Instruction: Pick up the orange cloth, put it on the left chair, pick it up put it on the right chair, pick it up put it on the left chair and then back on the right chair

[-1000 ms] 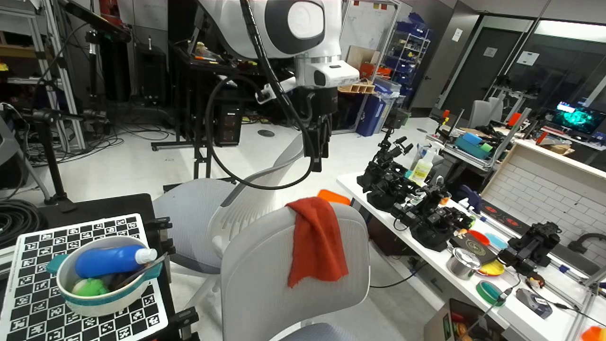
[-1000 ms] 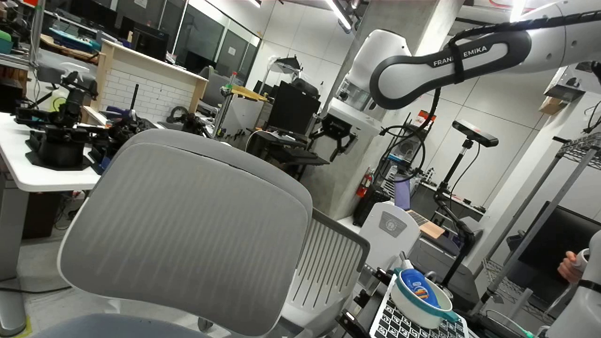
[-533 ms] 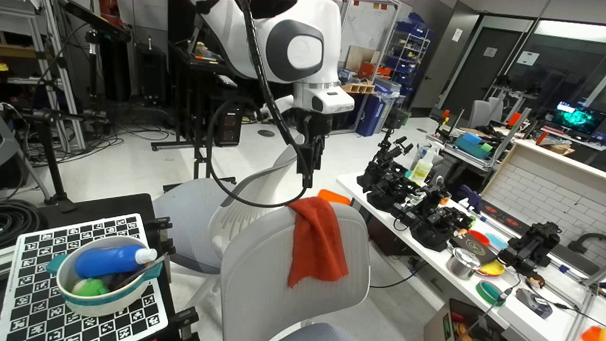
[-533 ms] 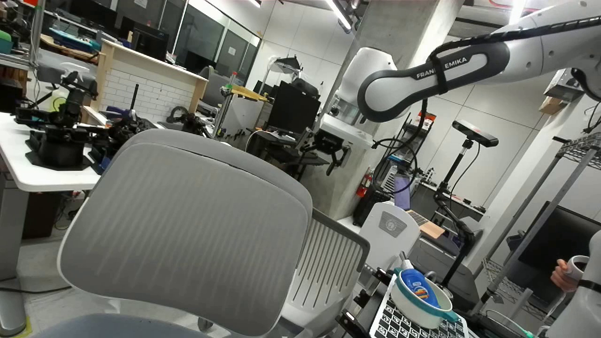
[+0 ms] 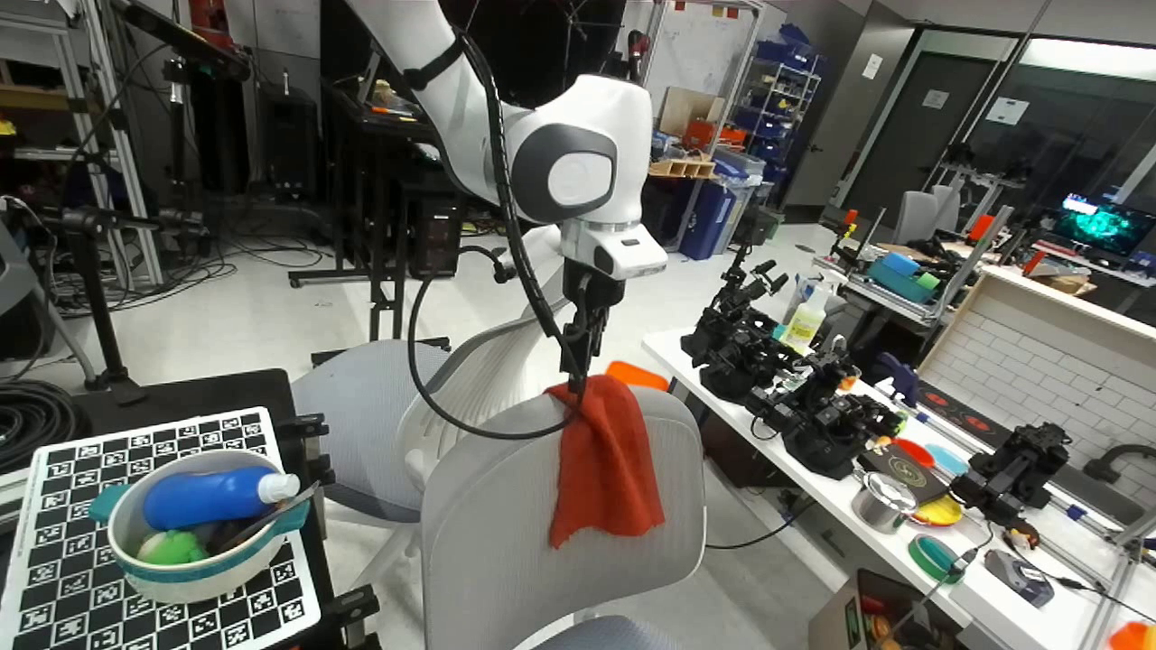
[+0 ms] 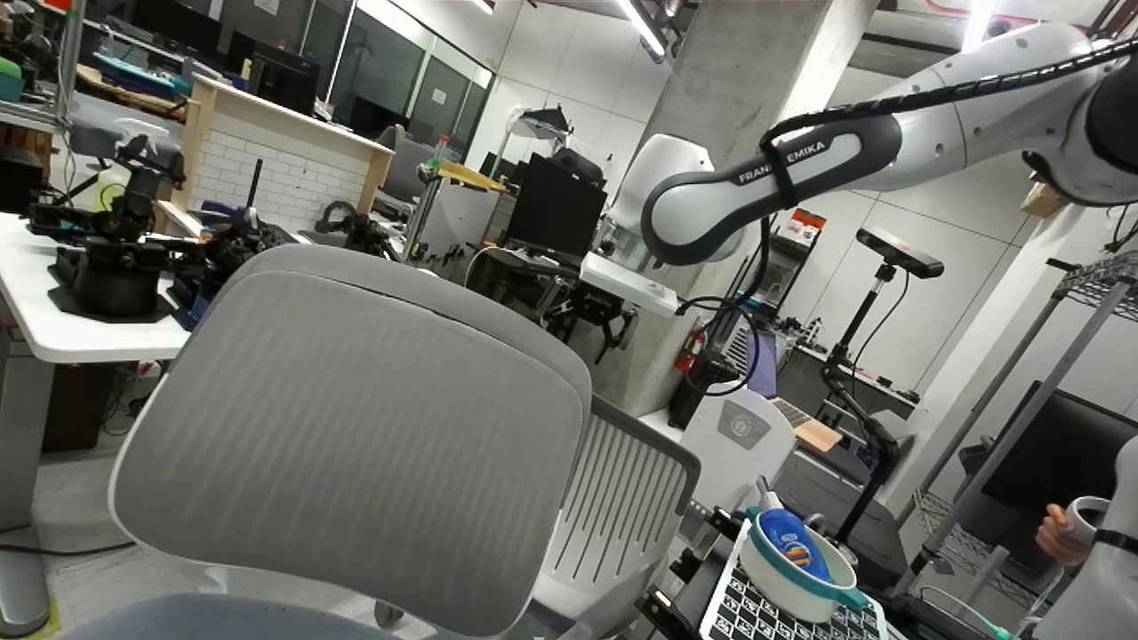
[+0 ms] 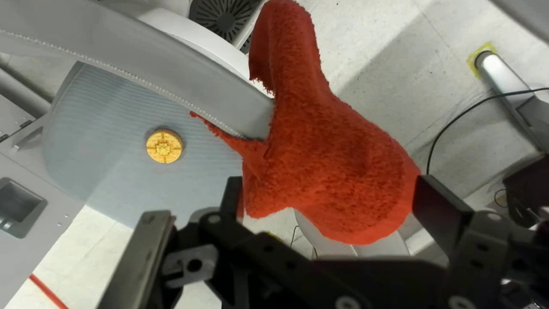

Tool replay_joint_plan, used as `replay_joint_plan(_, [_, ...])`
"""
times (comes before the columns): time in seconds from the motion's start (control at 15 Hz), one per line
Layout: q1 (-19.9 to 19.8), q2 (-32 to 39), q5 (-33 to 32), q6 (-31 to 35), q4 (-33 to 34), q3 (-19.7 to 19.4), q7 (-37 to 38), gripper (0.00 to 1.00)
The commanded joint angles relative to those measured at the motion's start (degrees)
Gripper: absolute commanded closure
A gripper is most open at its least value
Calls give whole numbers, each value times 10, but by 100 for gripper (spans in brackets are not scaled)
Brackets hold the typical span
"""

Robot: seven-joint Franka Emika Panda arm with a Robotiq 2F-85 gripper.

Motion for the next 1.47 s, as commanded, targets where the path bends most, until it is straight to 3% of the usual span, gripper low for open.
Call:
replay_joint_plan(0.0, [2,35,24,24,20,-5,-30,0])
replay_joint_plan(0.13, [4,49,25,33,26,-8,-35,0])
replay_joint_plan(0.2, [5,54,26,33,29,-8,-37,25])
replay_joint_plan(0.33, [6,57,25,38,31,-10,-44,34])
replay_joint_plan(0.6, [7,47,24,37,31,-15,-55,66])
replay_joint_plan(0.93, [16,7,14,37,20,-20,-71,98])
replay_joint_plan(1.4, [37,-101,-4,10,42,-12,-69,96])
